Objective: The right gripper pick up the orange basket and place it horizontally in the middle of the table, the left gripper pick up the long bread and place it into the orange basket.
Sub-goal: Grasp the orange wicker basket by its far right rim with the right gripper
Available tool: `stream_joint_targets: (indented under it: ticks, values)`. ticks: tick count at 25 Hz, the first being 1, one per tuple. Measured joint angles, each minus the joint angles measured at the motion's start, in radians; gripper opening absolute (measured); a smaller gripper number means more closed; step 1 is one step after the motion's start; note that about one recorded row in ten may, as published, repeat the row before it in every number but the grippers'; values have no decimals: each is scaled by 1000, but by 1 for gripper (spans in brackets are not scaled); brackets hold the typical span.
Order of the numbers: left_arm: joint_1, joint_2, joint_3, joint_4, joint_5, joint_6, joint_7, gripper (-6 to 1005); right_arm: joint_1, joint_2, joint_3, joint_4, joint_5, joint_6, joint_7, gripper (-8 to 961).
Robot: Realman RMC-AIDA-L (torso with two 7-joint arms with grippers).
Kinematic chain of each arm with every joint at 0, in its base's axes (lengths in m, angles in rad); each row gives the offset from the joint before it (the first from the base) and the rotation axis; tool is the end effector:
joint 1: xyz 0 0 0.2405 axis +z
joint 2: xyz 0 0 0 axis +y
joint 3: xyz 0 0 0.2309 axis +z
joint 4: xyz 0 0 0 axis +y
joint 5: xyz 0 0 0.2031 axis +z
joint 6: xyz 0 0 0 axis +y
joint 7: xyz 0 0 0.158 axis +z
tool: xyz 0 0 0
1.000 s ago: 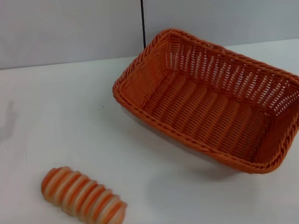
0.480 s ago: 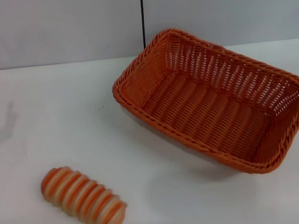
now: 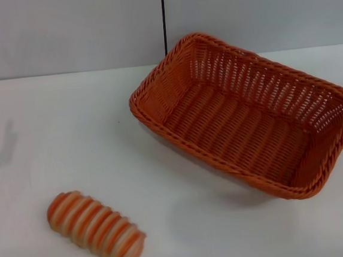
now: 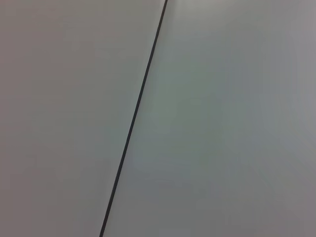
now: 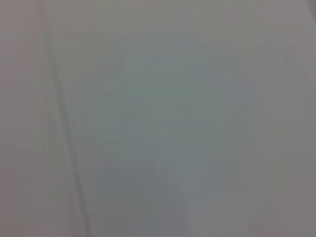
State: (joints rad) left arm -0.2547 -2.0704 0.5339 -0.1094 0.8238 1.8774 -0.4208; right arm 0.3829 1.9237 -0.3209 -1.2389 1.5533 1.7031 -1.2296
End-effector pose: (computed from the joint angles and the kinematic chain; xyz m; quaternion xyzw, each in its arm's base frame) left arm -0.3098 0.2235 0.0652 -0.5610 -0.1759 -0.4935 0.6410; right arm 0.2155 0.3053 0.2456 -0.8111 0.2054 0.4018 0.3720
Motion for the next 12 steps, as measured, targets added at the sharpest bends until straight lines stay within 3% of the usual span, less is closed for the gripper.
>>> stream_joint_targets:
  ticks: [3,6,12]
  values:
    - [6,1,0,-8,0,-4,0,826,14,-4,-54,-32,21,23,12,594]
    - [10,1,0,-8,0,-4,0,826,34,-22,-118,-76,15,44,46,595]
    - [12,1,0,-9,0,-6,0,826,93,-46,-265,-209,-190,54,165,595]
